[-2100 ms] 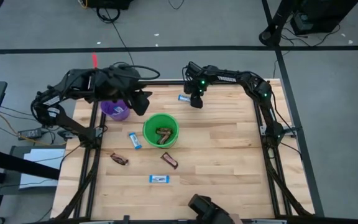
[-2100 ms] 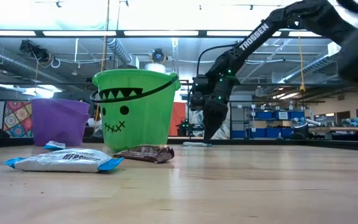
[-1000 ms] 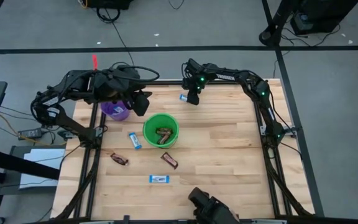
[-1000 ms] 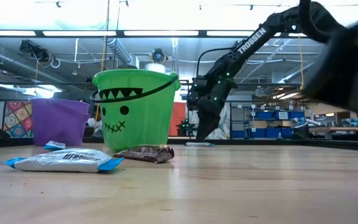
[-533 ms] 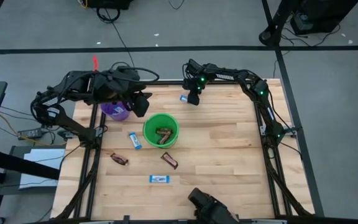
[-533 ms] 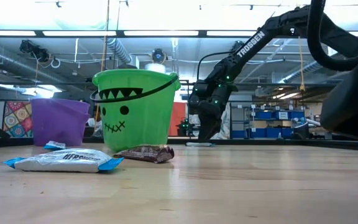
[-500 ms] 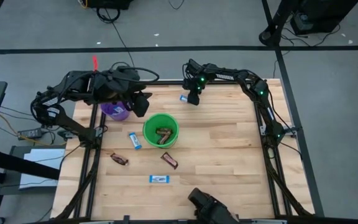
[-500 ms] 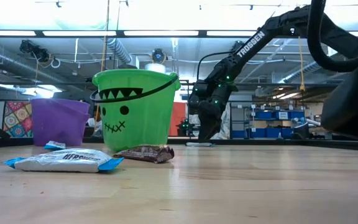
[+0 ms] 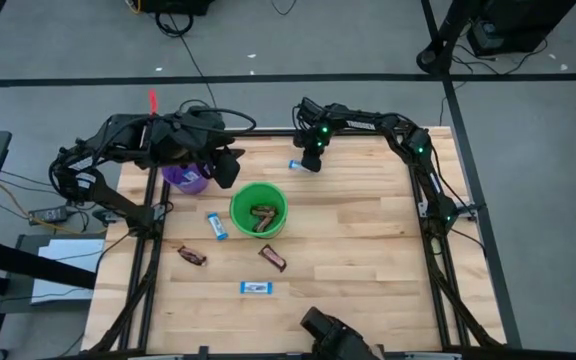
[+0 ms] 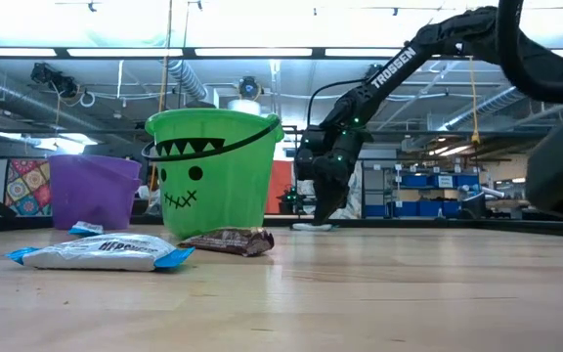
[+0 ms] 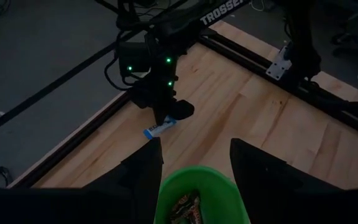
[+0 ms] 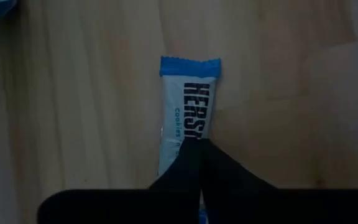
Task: Sort candy by brand, put in halloween buckets
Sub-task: Put the white chocolate bar into the violet bucket
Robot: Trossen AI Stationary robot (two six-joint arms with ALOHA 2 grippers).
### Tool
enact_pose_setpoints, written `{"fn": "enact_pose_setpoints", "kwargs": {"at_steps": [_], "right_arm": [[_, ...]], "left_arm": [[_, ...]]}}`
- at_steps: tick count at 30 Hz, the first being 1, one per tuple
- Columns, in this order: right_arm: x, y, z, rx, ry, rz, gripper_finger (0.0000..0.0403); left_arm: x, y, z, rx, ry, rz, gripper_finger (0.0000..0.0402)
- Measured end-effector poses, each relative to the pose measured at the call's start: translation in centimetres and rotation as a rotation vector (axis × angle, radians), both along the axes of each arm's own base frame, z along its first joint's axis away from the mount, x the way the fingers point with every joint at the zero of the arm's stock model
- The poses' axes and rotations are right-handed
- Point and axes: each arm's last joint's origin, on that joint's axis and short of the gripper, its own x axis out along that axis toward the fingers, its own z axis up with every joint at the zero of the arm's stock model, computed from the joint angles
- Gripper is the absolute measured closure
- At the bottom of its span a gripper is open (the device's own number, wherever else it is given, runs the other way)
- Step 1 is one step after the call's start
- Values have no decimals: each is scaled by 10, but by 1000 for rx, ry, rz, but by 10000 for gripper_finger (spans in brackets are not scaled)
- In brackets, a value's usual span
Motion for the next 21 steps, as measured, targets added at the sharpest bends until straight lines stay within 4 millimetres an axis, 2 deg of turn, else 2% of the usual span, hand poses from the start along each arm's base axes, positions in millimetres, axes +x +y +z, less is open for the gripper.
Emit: {"fn": "enact_pose_setpoints", "kwargs": {"at_steps": [4, 7, 14, 21], "right_arm": [[1, 8, 7, 9, 19, 17, 397], [2, 15, 25, -33, 16, 25, 399], [-6, 39, 104, -147, -109, 53, 400], [-21, 75, 190, -293, -330, 44, 401]], "left_arm": [[0, 0, 0, 7, 1, 7, 209], [0, 1, 0, 19, 3, 13, 209], [0, 1, 0, 38, 13, 6, 209], [-4, 2, 2, 71, 6, 46, 209]]}}
